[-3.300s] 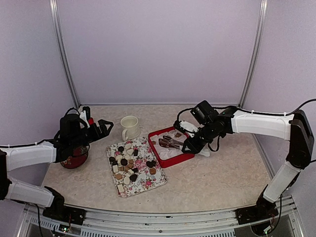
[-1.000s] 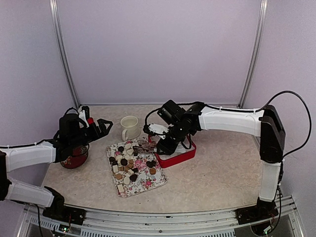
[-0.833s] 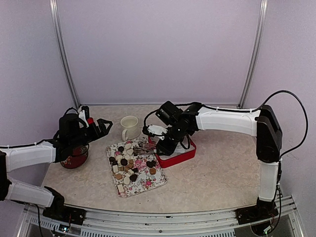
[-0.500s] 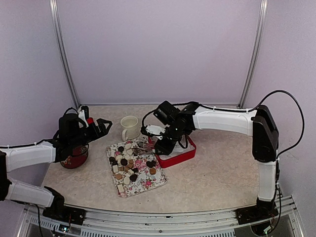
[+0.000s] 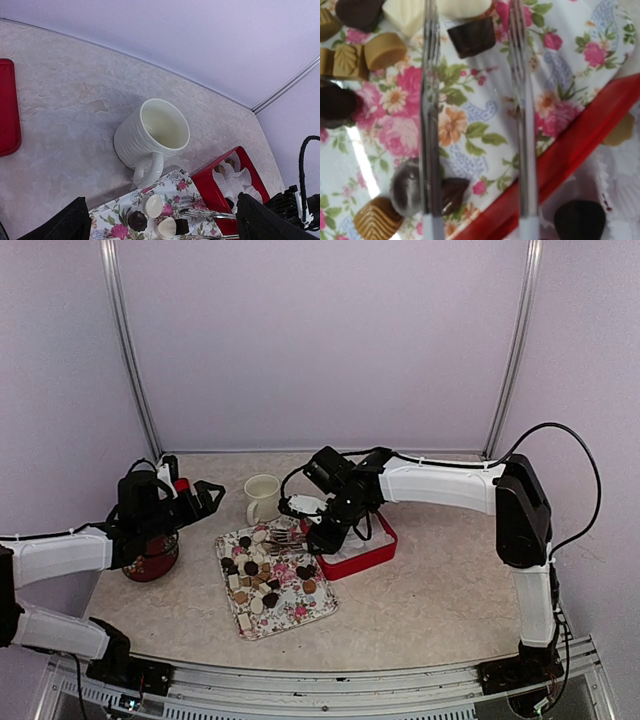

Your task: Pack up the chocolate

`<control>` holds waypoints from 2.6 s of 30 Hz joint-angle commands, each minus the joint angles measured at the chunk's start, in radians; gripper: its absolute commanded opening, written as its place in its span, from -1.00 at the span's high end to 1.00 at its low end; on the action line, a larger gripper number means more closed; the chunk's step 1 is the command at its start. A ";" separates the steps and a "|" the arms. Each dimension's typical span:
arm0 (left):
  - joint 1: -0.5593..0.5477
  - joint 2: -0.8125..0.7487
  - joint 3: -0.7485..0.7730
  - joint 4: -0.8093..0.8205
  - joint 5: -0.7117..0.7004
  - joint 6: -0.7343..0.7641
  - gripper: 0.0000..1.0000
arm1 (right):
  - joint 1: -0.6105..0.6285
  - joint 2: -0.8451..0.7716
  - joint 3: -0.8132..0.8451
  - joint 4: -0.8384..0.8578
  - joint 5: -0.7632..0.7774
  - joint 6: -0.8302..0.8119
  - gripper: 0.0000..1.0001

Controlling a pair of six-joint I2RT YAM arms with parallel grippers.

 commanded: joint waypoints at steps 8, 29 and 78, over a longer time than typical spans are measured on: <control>0.017 -0.012 -0.021 0.032 0.016 0.012 -0.98 | 0.009 0.014 0.030 -0.016 -0.044 -0.014 0.19; 0.020 -0.012 -0.003 0.025 0.027 0.004 -0.98 | 0.005 -0.223 -0.126 0.067 -0.045 0.047 0.45; 0.017 0.016 0.000 0.035 0.015 0.006 -0.98 | -0.278 -0.506 -0.625 0.197 -0.049 0.200 0.26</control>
